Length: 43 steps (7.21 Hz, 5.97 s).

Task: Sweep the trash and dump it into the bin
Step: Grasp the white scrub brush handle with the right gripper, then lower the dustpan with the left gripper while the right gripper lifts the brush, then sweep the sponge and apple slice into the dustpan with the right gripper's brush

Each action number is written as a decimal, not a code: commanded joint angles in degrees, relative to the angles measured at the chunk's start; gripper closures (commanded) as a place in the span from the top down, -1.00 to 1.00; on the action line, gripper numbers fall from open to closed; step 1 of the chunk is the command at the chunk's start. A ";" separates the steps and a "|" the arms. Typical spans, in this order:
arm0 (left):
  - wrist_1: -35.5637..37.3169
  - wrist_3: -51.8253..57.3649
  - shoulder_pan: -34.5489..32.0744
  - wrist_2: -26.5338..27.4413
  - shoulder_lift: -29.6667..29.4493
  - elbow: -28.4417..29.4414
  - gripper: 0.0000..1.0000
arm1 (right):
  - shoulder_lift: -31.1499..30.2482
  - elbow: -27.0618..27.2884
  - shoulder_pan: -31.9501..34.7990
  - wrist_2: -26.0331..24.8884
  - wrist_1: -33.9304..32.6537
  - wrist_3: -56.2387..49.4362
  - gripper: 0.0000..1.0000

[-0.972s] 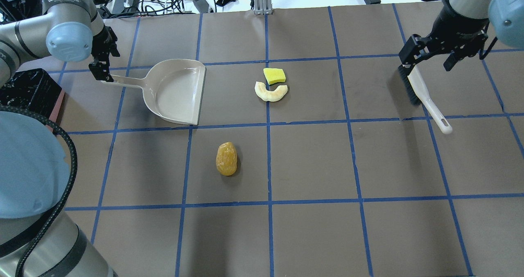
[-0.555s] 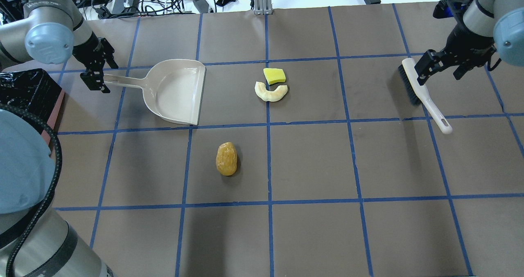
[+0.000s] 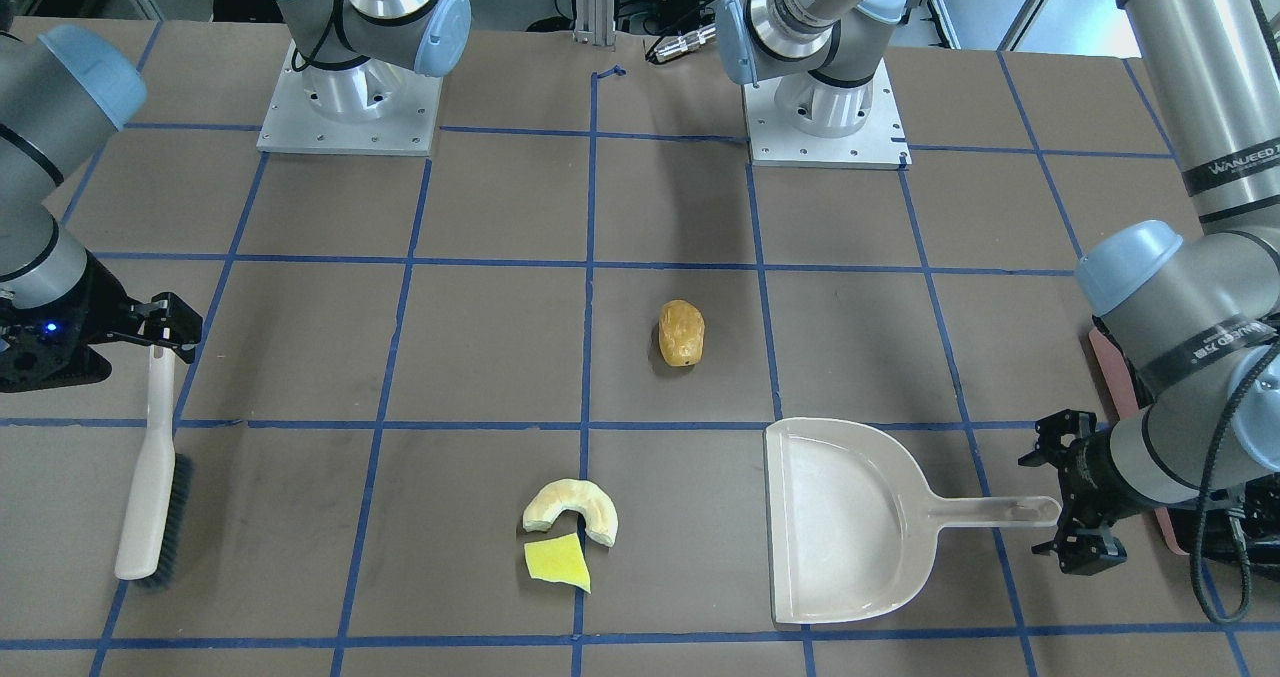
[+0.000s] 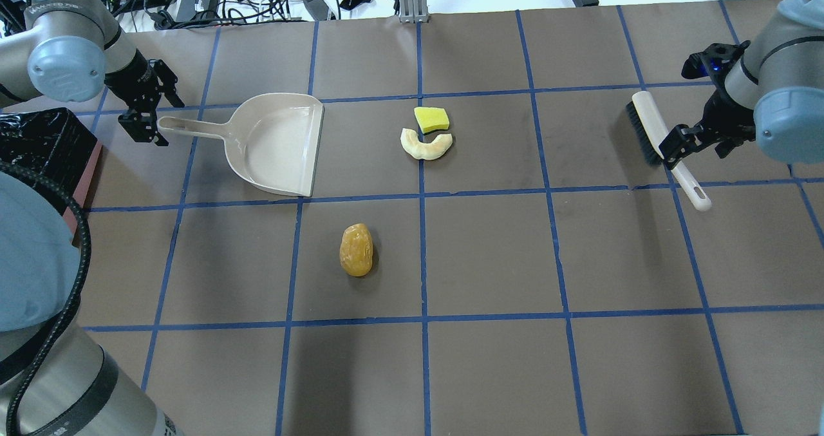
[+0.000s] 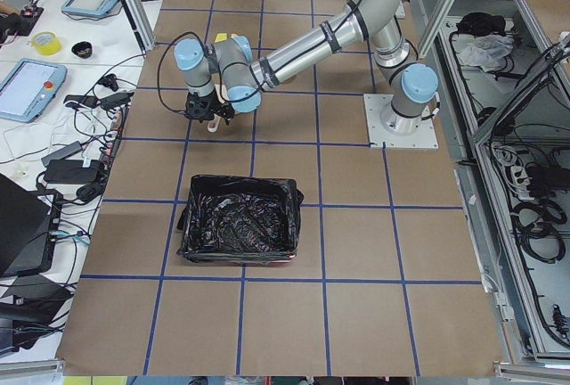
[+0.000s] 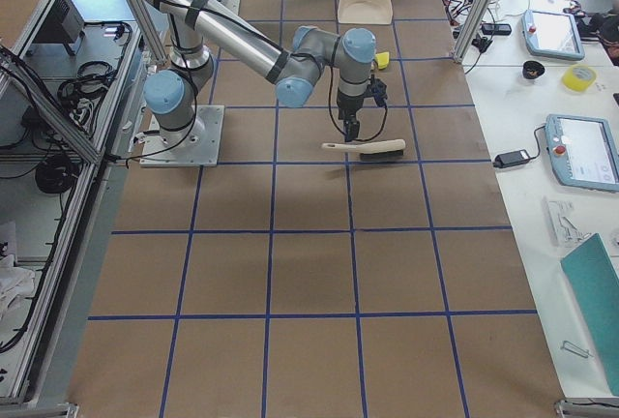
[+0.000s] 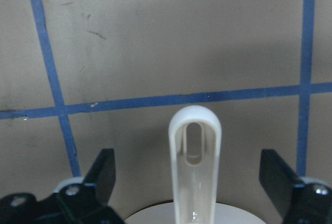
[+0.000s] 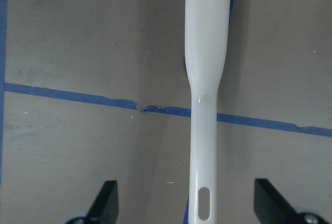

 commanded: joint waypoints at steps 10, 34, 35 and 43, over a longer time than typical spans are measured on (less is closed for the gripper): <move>5.29 -2.23 1.19 -2.10 0.27 -4.65 -1.00 | 2.10 7.09 -5.04 4.43 -9.14 -2.90 0.99; 9.60 -8.75 -12.08 -6.85 0.09 -5.09 -1.00 | 9.99 -5.75 28.07 6.21 -2.91 45.06 -0.70; 9.69 -8.75 -12.35 -6.85 0.27 -5.09 -1.00 | 10.61 -5.04 29.75 6.30 -3.25 48.05 -0.69; 9.86 -9.55 -14.19 -6.94 -0.26 -5.17 -1.00 | 14.30 -8.98 43.90 11.75 -10.38 57.45 -0.66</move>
